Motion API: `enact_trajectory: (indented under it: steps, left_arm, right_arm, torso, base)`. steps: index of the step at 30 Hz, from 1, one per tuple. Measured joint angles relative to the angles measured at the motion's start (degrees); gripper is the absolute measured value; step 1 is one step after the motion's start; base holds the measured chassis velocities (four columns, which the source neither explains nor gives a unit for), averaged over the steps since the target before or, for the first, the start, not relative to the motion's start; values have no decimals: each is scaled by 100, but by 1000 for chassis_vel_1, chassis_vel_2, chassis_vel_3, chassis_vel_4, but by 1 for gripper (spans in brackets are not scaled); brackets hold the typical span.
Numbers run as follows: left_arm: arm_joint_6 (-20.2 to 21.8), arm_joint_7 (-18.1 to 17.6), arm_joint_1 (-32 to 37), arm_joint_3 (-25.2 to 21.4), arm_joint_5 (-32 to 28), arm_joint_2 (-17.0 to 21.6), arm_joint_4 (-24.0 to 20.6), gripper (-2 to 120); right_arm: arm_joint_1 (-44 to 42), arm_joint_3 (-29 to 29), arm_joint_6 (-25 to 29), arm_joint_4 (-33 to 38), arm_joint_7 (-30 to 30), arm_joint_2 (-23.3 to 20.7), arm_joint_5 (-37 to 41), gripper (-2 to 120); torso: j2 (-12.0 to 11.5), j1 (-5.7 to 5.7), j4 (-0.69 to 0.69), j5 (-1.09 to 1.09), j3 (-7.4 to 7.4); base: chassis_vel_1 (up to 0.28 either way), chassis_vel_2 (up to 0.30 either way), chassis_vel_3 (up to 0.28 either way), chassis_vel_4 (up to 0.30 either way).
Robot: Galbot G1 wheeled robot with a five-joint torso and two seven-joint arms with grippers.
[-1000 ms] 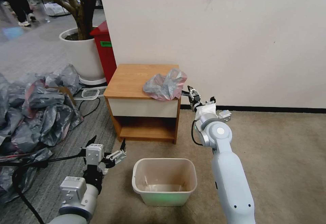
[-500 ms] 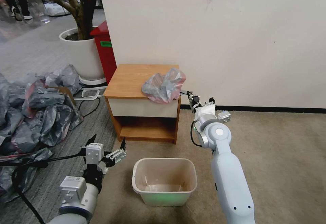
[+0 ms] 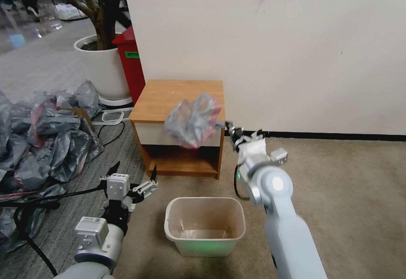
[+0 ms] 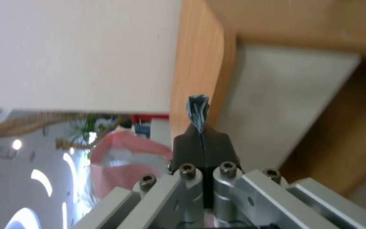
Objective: Pick up the garbage bag from the table and place it over the trash can.
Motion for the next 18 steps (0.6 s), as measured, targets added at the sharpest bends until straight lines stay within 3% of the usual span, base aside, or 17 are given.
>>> enact_trajectory:
  steps: [6, 18]
  left_arm:
    - [0, -17, -78, -32, -111, -3, 0, 100]
    - [3, -24, -189, 14, -136, -32, 0, 100]
  right_arm:
    - [-825, -498, -130, 848, 367, -265, -154, 0]
    - [-1845, -970, -298, 1501, 976, -774, -369, 0]
  torso:
    - [0, 0, 0, 0, 0]
    - [1, 0, 0, 0, 0]
  base:
    - [0, 0, 0, 0]
    - [0, 0, 0, 0]
